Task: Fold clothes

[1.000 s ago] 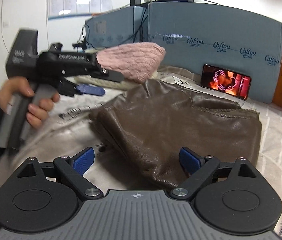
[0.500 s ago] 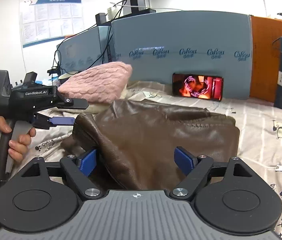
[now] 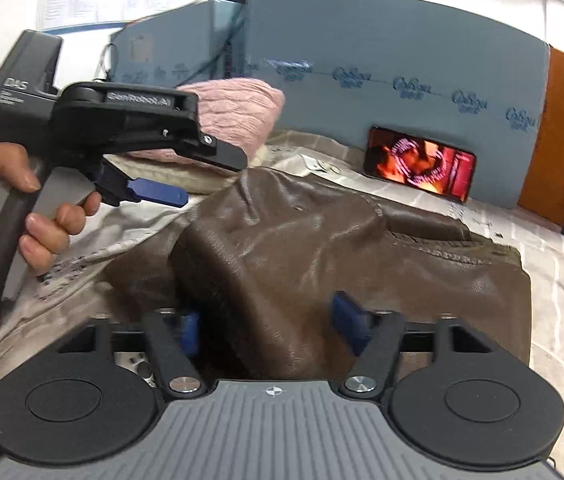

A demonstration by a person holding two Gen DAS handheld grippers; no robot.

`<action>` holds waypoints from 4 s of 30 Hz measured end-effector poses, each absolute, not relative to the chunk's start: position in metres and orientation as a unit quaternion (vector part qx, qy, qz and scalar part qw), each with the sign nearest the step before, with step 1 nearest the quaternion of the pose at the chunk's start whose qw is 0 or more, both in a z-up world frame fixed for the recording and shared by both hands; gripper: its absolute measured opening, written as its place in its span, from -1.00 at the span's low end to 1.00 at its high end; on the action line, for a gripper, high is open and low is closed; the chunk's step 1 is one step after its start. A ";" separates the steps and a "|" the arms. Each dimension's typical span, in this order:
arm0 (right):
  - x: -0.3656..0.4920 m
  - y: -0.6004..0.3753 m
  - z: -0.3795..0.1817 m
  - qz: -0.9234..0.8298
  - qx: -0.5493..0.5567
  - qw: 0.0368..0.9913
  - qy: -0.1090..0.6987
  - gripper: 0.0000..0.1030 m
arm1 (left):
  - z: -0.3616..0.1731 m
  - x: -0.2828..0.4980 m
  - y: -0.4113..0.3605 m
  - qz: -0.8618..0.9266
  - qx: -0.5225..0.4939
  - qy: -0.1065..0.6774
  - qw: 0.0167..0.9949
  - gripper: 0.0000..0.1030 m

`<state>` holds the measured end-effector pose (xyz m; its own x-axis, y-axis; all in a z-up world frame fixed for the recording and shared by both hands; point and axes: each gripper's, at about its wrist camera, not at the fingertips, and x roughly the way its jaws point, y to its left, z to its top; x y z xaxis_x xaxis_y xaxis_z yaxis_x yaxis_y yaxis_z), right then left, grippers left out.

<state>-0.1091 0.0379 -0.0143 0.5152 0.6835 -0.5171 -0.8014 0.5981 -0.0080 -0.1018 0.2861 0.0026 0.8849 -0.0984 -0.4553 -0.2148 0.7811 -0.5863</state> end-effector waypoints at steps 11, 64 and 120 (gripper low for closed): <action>-0.087 -0.060 0.037 0.384 0.043 0.906 0.176 -0.84 | -0.007 -0.065 0.264 -0.040 -0.290 0.284 0.913 0.71; 0.022 -0.196 0.040 0.230 0.152 0.936 0.221 0.34 | 0.026 -0.065 0.257 -0.018 -0.134 0.232 0.963 0.59; -0.027 -0.246 0.031 0.308 0.368 0.848 0.224 0.67 | 0.024 -0.277 0.165 -0.331 -0.111 0.064 0.935 -0.95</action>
